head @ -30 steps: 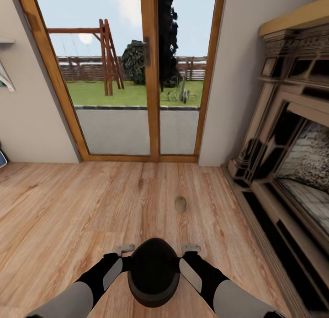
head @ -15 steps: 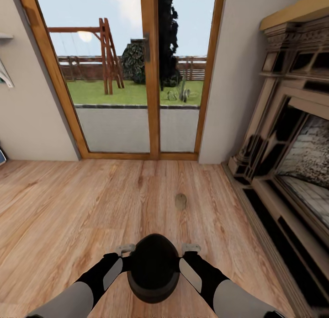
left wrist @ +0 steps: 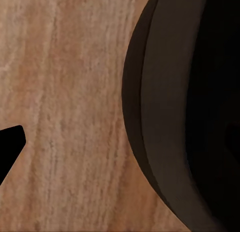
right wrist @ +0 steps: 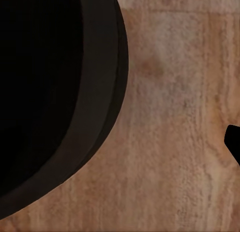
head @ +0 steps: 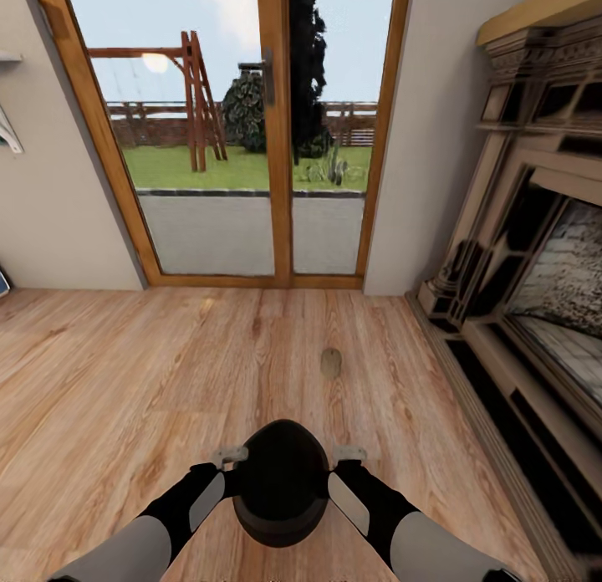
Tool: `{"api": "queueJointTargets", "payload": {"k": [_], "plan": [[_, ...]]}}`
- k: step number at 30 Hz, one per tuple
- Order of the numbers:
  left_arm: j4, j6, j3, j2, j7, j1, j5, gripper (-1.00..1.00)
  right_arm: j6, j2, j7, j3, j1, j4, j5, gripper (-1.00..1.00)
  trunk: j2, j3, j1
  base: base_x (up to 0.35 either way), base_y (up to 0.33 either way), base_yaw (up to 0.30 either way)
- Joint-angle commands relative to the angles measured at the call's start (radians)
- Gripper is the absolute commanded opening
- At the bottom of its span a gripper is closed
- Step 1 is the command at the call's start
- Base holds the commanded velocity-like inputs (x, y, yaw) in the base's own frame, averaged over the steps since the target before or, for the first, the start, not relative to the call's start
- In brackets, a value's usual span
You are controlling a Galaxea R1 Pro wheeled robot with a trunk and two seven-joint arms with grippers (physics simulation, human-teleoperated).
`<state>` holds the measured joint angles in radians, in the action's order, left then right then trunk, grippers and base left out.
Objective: Place each of the two pumpkins and all three candles from the living room inside a cabinet in the living room (use any cabinet), then make sure every cabinet is closed, and position the cauldron so it is next to a table in the living room.
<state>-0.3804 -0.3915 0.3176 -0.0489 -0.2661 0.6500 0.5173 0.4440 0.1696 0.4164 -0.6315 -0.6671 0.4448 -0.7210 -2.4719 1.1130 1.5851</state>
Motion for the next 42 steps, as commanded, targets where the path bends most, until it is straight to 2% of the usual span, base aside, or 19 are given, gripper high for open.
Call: {"api": "queueJointTargets", "payload": {"k": [1,4,16,21,26,35,39,42], "plan": [[-0.002,-0.003,0.008,0.0,-0.009,0.0,0.01,1.0,0.002,-0.001,0.007,-0.008,-0.001,0.002,-0.009,1.0,-0.008,0.004,0.004,0.0,0.0,0.0],[-0.002,-0.001,0.008,-0.001,-0.008,0.0,0.009,1.0,0.002,-0.001,0.006,-0.008,-0.002,0.002,-0.009,1.0,-0.028,0.014,0.015,0.0,0.0,0.0],[-0.001,0.0,0.009,-0.003,0.002,0.0,0.008,1.0,-0.01,-0.002,-0.011,-0.008,-0.002,0.003,-0.008,1.0,-0.028,0.014,0.015,0.0,0.0,0.0],[0.0,0.0,0.009,-0.003,0.003,0.0,0.009,1.0,-0.017,-0.004,-0.105,-0.008,-0.001,0.001,-0.006,1.0,-0.028,0.014,0.015,0.0,0.0,0.0],[0.0,0.0,0.01,-0.002,0.003,0.0,0.008,1.0,-0.018,-0.006,-0.128,-0.007,-0.002,0.0,-0.005,1.0,-0.028,0.014,0.015,0.0,0.0,0.0],[0.0,0.001,0.009,-0.003,0.003,0.0,0.007,1.0,-0.019,-0.007,-0.131,-0.005,-0.002,-0.001,-0.005,1.0,-0.03,0.048,0.019,0.0,0.0,0.0],[0.0,0.002,0.01,-0.003,0.003,0.0,0.004,1.0,-0.019,-0.007,-0.131,-0.005,-0.002,-0.001,-0.005,1.0,-0.03,0.048,0.019,0.0,0.0,0.0],[0.0,0.002,0.01,-0.003,0.002,0.0,0.003,1.0,-0.019,-0.007,-0.131,-0.005,-0.002,-0.001,-0.005,1.0,-0.031,0.06,0.02,0.0,0.0,0.0]]}}
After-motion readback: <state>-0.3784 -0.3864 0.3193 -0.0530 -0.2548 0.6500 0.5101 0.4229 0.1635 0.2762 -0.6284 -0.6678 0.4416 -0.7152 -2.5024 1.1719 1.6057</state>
